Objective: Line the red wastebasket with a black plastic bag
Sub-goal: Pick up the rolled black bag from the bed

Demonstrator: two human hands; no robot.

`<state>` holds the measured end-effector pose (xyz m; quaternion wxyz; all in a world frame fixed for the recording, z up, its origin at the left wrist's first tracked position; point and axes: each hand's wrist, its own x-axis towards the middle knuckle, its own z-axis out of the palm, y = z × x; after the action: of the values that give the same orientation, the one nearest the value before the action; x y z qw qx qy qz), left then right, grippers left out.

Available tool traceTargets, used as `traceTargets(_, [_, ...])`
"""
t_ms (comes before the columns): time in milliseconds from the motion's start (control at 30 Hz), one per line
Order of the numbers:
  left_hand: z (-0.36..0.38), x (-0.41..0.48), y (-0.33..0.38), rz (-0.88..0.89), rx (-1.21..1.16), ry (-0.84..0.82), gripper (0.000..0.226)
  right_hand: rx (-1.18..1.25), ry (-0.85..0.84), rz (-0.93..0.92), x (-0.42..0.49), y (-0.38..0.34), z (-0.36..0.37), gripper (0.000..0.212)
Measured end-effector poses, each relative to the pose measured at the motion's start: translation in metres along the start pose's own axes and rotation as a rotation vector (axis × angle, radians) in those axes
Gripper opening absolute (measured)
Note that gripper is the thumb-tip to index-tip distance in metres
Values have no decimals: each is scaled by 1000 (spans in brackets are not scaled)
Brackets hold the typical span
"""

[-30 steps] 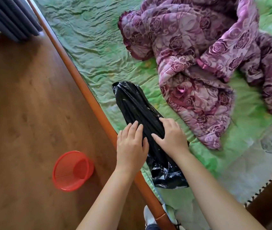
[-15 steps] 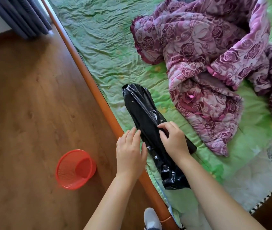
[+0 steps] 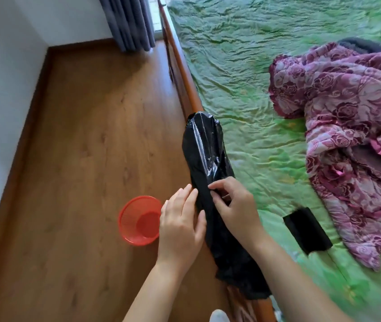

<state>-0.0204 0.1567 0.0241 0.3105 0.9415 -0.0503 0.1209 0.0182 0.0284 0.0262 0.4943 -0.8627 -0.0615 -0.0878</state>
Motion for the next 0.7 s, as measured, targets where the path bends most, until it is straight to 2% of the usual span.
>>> traceTargets(300, [-41, -37, -97, -189, 23, 86, 45, 105, -148, -69, -3, -31, 110, 13])
traceTargets(700, [15, -76, -218, -224, 35, 143, 46, 190, -188, -33, -23, 35, 247, 16])
